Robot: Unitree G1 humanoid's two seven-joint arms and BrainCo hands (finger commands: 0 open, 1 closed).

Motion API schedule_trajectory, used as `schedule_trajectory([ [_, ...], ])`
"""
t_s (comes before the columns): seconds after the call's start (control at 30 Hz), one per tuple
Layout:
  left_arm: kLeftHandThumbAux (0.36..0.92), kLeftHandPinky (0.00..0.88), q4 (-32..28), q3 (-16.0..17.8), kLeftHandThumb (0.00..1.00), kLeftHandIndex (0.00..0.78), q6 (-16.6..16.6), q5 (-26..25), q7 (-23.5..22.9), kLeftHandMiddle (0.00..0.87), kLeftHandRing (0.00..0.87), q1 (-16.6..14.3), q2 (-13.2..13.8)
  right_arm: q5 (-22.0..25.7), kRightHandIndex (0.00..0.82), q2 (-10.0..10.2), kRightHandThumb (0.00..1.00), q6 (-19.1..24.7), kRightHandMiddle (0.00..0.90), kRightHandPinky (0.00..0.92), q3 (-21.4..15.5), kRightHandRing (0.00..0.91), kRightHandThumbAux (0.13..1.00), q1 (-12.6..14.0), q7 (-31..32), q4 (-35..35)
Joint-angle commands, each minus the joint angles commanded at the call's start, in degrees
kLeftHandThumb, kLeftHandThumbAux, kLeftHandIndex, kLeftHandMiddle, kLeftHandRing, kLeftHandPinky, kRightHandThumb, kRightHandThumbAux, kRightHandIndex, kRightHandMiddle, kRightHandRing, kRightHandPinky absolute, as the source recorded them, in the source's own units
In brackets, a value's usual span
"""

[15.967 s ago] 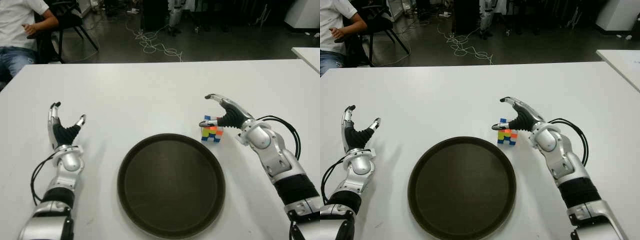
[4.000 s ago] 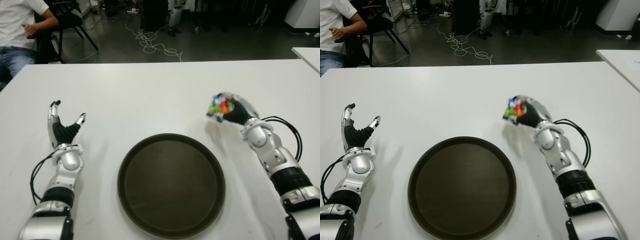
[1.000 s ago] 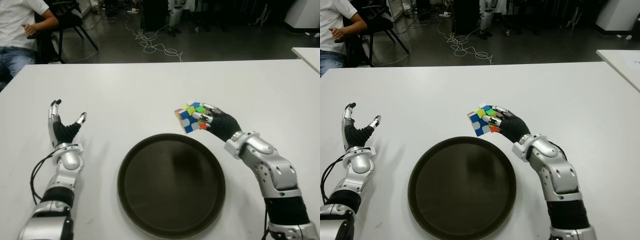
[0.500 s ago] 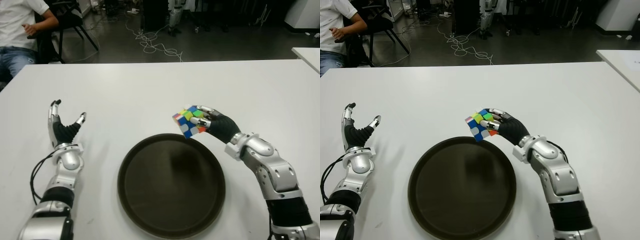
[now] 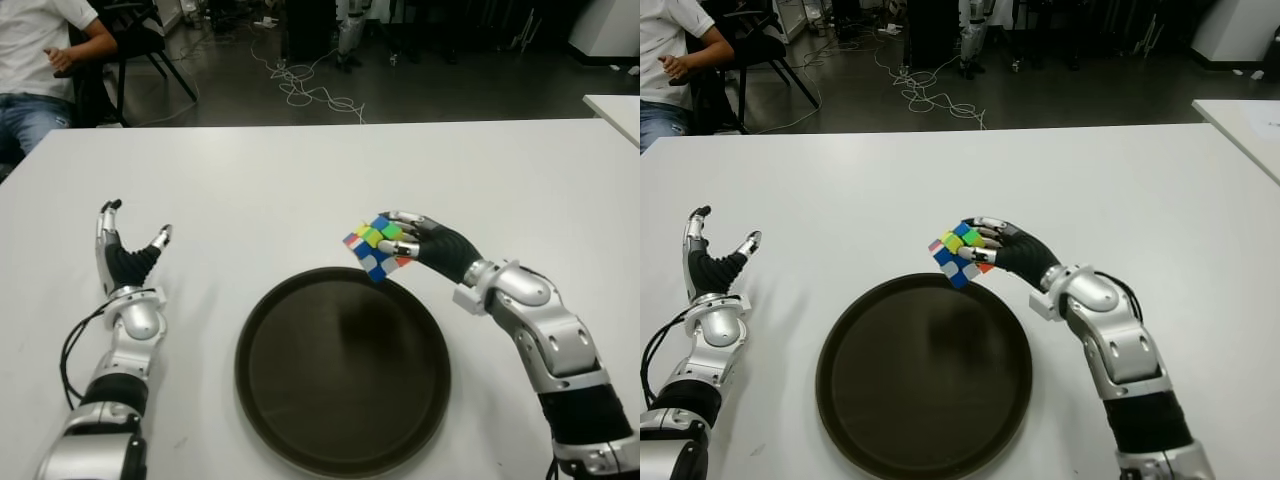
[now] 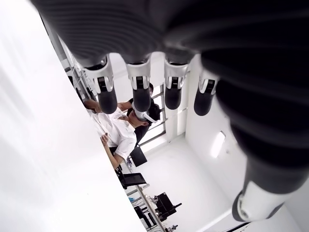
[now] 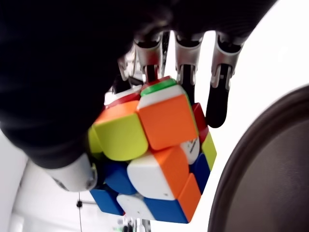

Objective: Pick up the Rubik's Cube and put it in the plate

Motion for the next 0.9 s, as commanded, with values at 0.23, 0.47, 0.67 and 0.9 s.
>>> schedule_trajectory([
  [0.23,0.703,0.032,-0.38,0.39,0.000,0.038,0.03,-0.52,-0.17,0.055,0.041,0.14,-0.24,-1.12,0.439,-0.86,0.705,-1.61,0.814,0.817,1.44,0.818,0.720,-0.90,2.28,0.31],
  [0.47,0.706,0.033,-0.12,0.31,0.000,0.034,0.55,-0.60,-0.26,0.051,0.037,0.07,-0.15,-2.28,0.439,-2.35,0.700,-3.51,0.808,0.812,3.13,0.817,0.722,-2.15,5.52,-0.54],
  [0.67,0.710,0.037,-0.15,0.21,0.000,0.035,0.58,-0.50,-0.37,0.047,0.036,0.00,-0.06,-3.32,0.439,-2.90,0.696,-4.97,0.806,0.812,4.09,0.819,0.724,-2.75,6.94,-1.23],
  [0.9,0.706,0.032,-0.20,0.09,0.000,0.037,0.02,-0.24,0.11,0.049,0.033,0.16,-0.09,-2.59,0.438,-2.74,0.693,-5.63,0.806,0.803,4.75,0.816,0.726,-3.13,8.94,-2.36],
])
